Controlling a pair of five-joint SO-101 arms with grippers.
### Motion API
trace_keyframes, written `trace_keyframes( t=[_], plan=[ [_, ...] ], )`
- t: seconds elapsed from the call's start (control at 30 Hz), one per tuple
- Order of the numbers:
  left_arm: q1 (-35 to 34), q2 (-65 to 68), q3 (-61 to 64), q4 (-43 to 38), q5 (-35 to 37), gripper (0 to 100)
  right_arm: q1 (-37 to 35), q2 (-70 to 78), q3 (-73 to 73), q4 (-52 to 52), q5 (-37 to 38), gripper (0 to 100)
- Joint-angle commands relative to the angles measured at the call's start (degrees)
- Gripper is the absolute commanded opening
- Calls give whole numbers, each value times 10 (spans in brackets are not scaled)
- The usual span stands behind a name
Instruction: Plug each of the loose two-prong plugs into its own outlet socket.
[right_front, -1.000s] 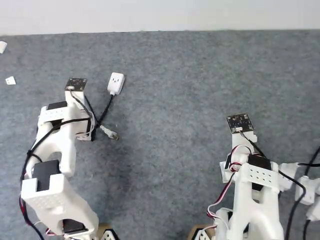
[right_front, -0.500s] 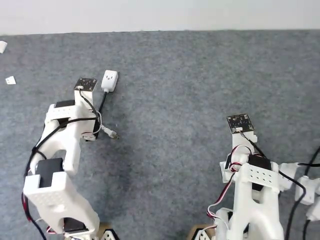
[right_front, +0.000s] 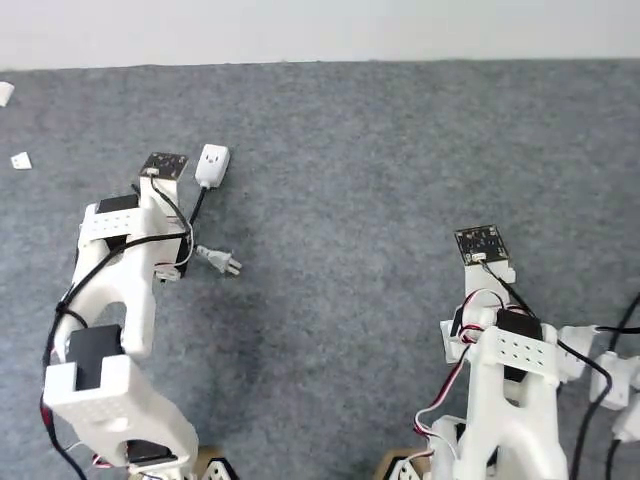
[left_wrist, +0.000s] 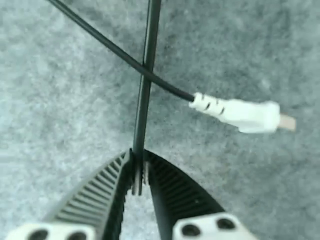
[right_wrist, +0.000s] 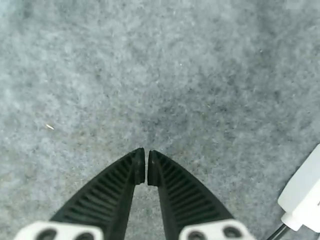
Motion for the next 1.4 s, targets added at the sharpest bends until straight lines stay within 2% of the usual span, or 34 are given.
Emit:
trace_keyframes(
  t=[0.0, 0.13, 0.37, 0.57, 0.7, 0.77, 1.03, 1.37],
  plan=[
    [-5, -55, -9, 5, -4, 13, -6, 2, -2, -12, -4, 10],
    [-5, -118, -12, 34, -4, 13, -6, 2, -2, -12, -4, 10],
    [0, -302, -11, 91, -4, 13, -6, 2, -2, -13, -3, 10],
    [47, -497, -13, 155, -4, 13, -6, 2, -2, -13, -3, 10],
    [76, -622, -14, 166, 2, 13, -6, 2, -2, -13, -3, 10],
    [76, -664, -14, 166, 28, 13, -6, 2, -2, -13, -3, 10],
    [82, -662, -10, 171, 45, 13, -6, 2, -2, -13, -3, 10],
    [238, -665, -8, 196, 50, 13, -6, 2, -2, -13, -3, 10]
  ],
)
